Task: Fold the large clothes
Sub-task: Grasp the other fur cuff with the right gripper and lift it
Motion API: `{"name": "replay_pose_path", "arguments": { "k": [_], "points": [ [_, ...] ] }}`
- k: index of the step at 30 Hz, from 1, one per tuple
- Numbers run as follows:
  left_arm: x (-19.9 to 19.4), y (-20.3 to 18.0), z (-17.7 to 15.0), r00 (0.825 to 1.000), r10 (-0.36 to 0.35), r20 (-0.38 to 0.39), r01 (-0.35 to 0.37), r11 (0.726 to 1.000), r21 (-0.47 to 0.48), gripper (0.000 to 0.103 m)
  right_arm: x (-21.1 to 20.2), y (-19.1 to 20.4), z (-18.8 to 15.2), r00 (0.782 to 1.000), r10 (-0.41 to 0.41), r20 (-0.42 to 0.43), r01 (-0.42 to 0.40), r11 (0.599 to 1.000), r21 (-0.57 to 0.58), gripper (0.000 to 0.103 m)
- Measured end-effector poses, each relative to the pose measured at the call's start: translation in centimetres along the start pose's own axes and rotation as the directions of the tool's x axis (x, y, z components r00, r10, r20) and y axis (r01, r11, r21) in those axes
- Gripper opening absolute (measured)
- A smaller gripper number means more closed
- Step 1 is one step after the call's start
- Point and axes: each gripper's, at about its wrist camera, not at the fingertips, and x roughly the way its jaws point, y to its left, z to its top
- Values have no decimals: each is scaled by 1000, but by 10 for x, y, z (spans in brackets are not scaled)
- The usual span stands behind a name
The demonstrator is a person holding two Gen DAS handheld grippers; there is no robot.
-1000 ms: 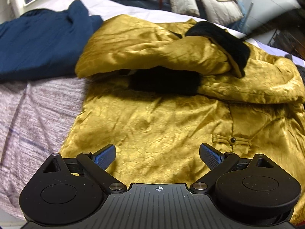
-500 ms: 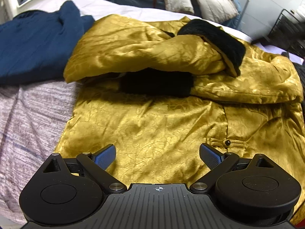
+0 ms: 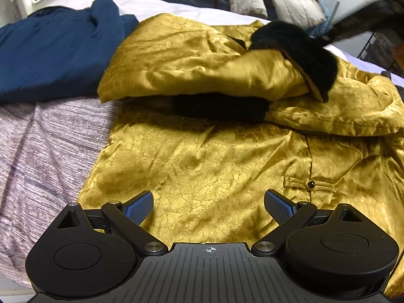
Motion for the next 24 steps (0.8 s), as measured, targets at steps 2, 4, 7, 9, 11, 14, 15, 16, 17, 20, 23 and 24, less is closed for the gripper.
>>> {"name": "replay_pose_path", "arguments": {
  "k": [2, 4, 7, 9, 11, 14, 15, 16, 17, 20, 23, 24],
  "points": [
    [1, 0, 1, 1000, -3, -1, 3, 1000, 4, 103, -16, 8, -12, 1000, 15, 27, -13, 998, -55, 3],
    [3, -2, 2, 1000, -3, -7, 3, 1000, 16, 103, -30, 15, -29, 999, 39, 23, -37, 995, -97, 3],
    [5, -4, 2, 1000, -8, -15, 8, 999, 33, 103, -44, 29, -63, 999, 42, -12, -44, 974, -223, 3],
    [7, -6, 2, 1000, -12, -24, 13, 999, 40, 103, -44, 33, -90, 996, 36, -76, -55, 964, -260, 3],
    [9, -8, 1, 999, -14, -39, 16, 998, 52, 103, -35, 29, -115, 988, 15, -152, -49, 975, -218, 3],
    [10, -11, -1, 999, -9, -49, 13, 997, 72, 103, -27, 21, -138, 979, -2, -206, -17, 996, -91, 9],
    [10, -11, -2, 999, -8, -49, 11, 997, 73, 103, -29, 19, -142, 980, 10, -198, -18, 999, -38, 17],
    [10, -10, -2, 999, -7, -49, 10, 997, 71, 103, -33, 18, -143, 982, 28, -186, -25, 1000, 18, 27],
    [10, -10, -2, 999, -8, -50, 11, 998, 68, 103, -38, 18, -145, 985, 41, -170, -30, 997, 67, 53],
    [8, -8, -2, 999, 0, -43, 3, 998, 56, 103, -55, 18, -150, 994, 53, -94, -38, 987, 157, 74],
    [9, -5, -3, 999, 7, -49, -6, 999, 35, 103, -65, 12, -151, 997, 61, -38, -49, 964, 261, 74],
    [9, -4, -3, 999, 9, -51, -8, 1000, 28, 103, -68, 8, -152, 997, 82, -8, -75, 943, 324, 74]
  ]
}}
